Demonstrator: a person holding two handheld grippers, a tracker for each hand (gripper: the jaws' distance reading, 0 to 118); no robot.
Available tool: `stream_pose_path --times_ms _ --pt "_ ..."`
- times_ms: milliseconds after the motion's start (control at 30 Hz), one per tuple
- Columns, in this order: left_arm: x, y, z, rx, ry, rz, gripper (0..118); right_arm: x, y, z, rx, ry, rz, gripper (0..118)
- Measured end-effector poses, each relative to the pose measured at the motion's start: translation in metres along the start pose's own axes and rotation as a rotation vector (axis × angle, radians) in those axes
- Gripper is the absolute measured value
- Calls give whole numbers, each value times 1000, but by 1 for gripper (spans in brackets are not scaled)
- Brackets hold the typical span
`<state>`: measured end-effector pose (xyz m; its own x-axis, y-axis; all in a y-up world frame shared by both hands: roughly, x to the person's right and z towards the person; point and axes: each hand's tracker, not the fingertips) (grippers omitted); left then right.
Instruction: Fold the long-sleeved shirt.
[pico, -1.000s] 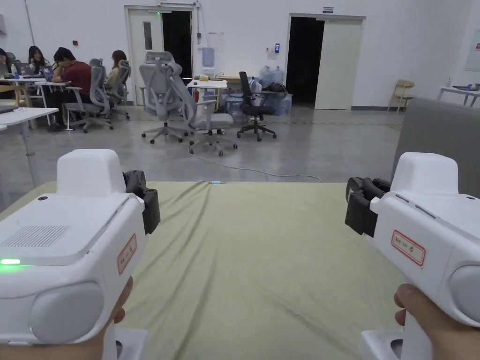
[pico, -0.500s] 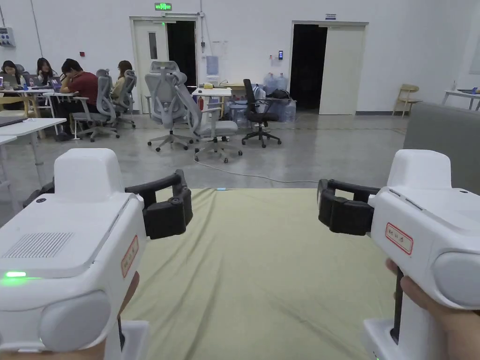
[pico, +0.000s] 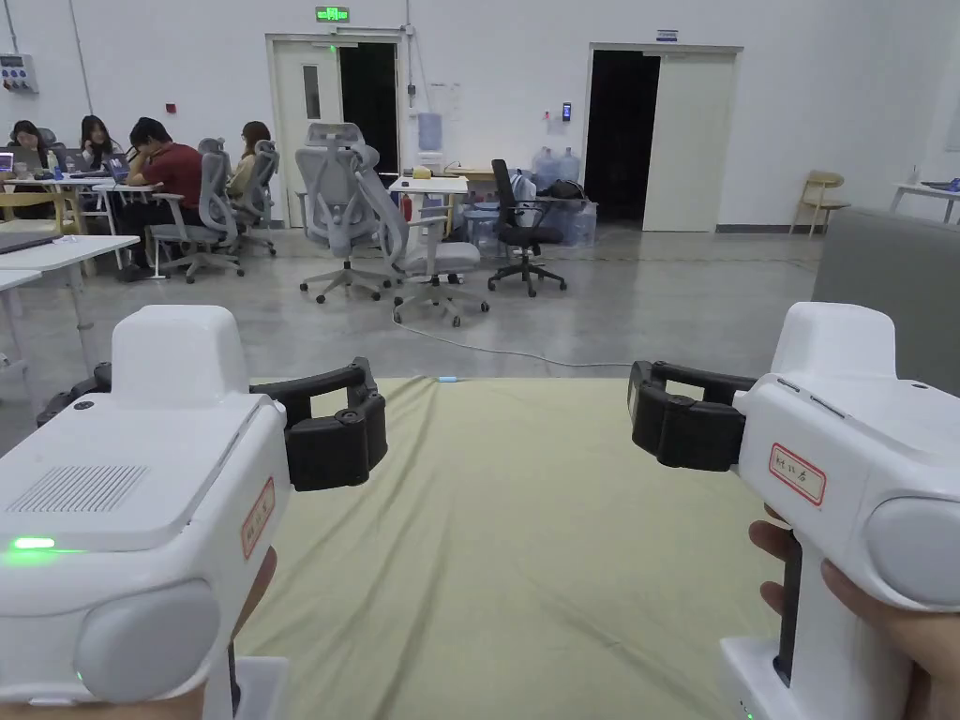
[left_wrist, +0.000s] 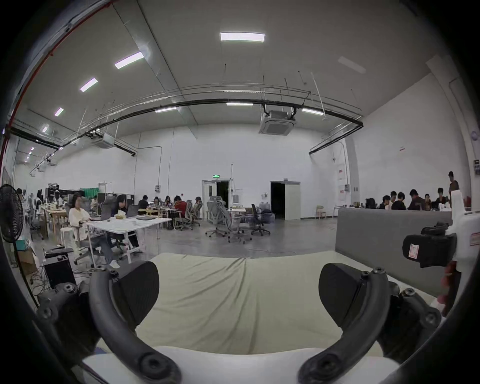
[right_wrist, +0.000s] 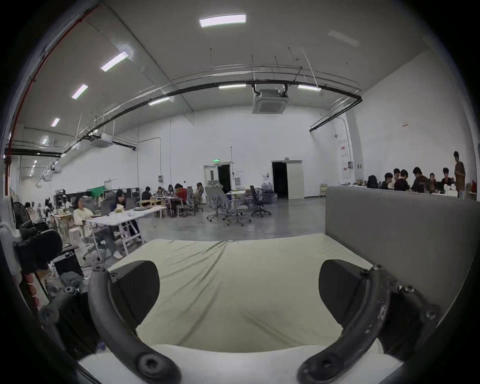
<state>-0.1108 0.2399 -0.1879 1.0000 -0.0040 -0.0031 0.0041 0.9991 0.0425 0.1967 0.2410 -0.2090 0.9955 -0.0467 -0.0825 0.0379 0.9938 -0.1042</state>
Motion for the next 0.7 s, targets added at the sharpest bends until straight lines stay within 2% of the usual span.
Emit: stream_pose_path --times_ms 367,700 --pt "-1 4 0 11 -4 6 118 -3 -1 2 -3 14 -9 118" --pt "-2 4 1 9 -7 4 118 -15 -3 0 -13 -25 45 118"
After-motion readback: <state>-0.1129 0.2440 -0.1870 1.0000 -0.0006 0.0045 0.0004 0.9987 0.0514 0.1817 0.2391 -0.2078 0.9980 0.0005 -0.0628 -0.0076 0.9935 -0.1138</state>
